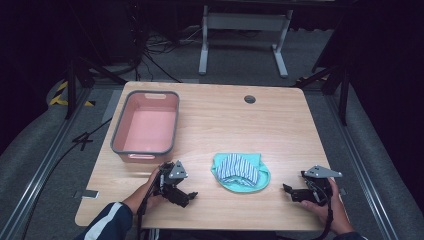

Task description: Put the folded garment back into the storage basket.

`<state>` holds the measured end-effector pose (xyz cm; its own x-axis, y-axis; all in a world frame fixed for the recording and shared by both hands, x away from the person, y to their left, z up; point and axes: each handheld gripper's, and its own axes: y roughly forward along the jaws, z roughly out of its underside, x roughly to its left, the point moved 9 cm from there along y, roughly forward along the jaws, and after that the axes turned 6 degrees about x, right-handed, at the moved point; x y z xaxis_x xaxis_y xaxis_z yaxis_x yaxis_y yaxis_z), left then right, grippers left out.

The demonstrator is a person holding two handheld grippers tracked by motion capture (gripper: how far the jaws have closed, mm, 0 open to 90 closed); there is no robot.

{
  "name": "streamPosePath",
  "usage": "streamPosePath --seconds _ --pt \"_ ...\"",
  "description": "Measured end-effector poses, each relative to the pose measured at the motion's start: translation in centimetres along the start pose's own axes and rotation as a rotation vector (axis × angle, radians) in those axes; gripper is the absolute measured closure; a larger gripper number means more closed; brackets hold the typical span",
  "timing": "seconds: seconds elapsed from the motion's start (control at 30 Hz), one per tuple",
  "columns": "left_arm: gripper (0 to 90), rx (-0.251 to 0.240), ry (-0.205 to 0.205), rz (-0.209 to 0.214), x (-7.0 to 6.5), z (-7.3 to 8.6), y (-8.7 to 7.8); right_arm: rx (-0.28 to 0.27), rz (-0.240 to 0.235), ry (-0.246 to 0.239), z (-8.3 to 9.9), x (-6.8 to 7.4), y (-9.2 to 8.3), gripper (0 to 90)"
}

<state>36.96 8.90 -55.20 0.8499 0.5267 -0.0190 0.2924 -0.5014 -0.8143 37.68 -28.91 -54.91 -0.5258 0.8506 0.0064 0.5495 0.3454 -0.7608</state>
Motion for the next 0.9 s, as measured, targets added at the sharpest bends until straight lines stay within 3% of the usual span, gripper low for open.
streamPosePath --seconds 0.43,0.53,0.67,0.7,0.77,0.83,0.9 --pt "0.0 0.002 0.006 -0.002 0.0 0.0 0.0 0.000 0.003 0.004 0.0 0.0 0.0 10.4" --pt "4.2 -0.008 0.032 0.009 -0.2 0.0 -0.2 0.001 0.003 0.005 0.0 0.0 0.0 10.3" --pt "4.7 0.010 0.031 0.016 -0.2 -0.1 -0.2 0.004 0.006 0.004 0.0 0.0 0.0 10.9" --pt "9.4 0.010 0.045 0.026 -0.3 -0.4 -0.3 0.014 0.015 0.013 -0.1 -0.1 -0.1 14.3" --pt "18.1 0.004 0.031 0.017 -0.3 -0.6 -0.3 0.018 0.019 0.017 -0.1 -0.1 -0.2 16.2" --pt "16.3 0.017 0.038 0.012 -0.7 -1.2 0.0 0.024 0.022 0.019 -0.2 0.0 -0.3 20.1" --pt "20.8 0.021 0.065 -0.006 -1.0 -1.8 0.2 0.011 0.010 0.013 -0.4 0.2 -0.5 21.4"
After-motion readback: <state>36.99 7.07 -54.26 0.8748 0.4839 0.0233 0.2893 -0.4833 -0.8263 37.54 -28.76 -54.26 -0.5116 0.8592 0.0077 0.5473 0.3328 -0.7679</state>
